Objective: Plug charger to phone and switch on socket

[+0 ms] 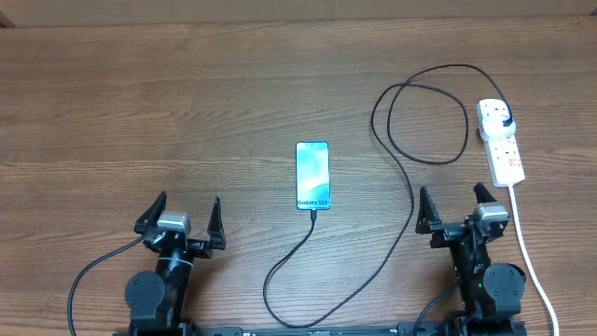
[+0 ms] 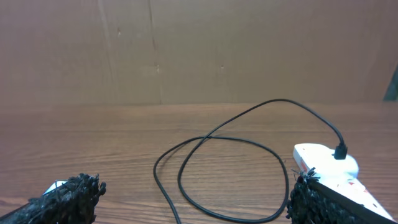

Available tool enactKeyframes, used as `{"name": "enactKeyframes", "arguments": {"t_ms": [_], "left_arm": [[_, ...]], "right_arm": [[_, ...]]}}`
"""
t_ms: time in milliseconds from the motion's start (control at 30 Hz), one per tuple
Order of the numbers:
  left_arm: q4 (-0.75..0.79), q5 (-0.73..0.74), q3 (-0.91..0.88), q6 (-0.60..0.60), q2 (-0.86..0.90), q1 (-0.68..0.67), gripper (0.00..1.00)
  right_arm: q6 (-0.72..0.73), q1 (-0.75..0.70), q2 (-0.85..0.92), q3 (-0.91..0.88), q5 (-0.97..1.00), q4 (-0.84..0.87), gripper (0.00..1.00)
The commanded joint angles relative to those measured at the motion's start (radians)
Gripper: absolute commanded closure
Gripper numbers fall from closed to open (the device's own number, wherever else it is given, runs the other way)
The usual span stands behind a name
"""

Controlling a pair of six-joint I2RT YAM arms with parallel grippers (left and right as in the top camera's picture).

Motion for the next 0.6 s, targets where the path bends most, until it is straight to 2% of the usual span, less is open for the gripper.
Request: {"name": "enactKeyframes", "arguments": {"t_ms": [0, 567], "left_arm": [[-0.002, 0.014, -0.003, -0.006, -0.01, 0.006, 0.0], [-0.002, 0.014, -0.003, -0.006, -0.01, 0.006, 0.01]], "right_arm": [[-0.035, 0.006, -0.009, -0.01, 0.008, 0.005, 0.0], [-0.034, 0.006, -0.009, -0.01, 0.01, 0.005, 0.0]]}}
